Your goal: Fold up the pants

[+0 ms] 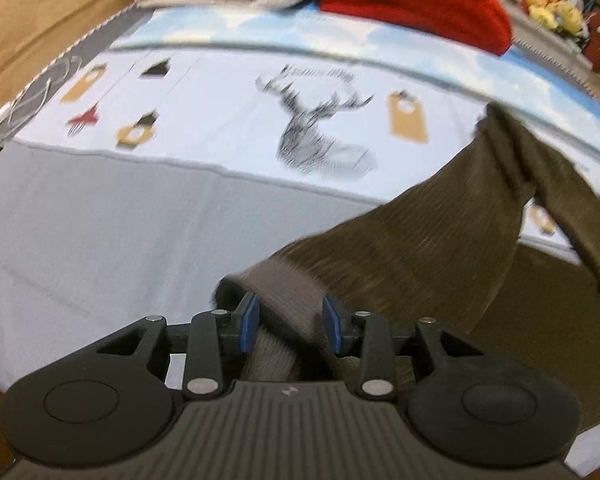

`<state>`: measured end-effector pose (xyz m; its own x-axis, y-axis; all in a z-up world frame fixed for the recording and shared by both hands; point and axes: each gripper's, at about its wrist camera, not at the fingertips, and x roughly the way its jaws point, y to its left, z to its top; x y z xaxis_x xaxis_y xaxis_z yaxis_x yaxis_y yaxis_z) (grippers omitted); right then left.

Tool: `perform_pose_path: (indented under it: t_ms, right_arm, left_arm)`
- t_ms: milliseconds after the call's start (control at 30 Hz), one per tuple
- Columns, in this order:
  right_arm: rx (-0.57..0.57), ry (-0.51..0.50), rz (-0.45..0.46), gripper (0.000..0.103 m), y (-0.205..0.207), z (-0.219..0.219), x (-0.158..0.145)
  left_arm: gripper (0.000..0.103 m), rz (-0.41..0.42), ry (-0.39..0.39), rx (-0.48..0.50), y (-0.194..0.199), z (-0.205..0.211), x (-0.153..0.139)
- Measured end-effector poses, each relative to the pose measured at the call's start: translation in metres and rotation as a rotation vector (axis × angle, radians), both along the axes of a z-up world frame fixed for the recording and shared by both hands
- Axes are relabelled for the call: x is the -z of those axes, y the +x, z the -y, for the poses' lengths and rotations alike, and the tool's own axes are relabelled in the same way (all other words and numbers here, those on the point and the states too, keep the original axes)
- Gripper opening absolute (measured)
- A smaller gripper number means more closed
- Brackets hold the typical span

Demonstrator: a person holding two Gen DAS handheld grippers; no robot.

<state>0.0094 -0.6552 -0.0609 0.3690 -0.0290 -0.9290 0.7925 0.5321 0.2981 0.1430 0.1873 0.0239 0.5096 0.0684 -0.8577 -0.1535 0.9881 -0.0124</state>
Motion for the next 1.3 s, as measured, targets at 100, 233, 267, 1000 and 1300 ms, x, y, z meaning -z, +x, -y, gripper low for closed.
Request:
perform_pose_path:
  t_ms: [100,233,267,1000,1300]
  right_arm:
    - [0.008,-0.034,-0.013,0.005,-0.005,-0.002,-0.01]
    - [0.046,-0.017,-0.05,0.005,-0.01,-0.004,-0.003]
    - [0.048,-0.02,-0.04,0.006,-0.008,-0.005,-0.003]
    - [-0.744,-0.3,0.211,0.055,0.138,-0.216,-0.07]
    - [-1.282,-0.498,0.083,0.064,0.202,-0.344,-0.027]
  left_arm:
    - [0.039,0.029,-0.035,0.035,0.005,0.018,-0.006]
    - [0.04,0.046,-0.041,0.121,0.008,0.046,-0.009]
    - [0.042,0.043,-0.031,0.146,0.01,0.054,-0.009]
    - [0.063,-0.198,0.218,0.667,0.031,0.176,0.067]
    - [0.053,-0.29,0.431,0.678,0.035,0.16,0.096]
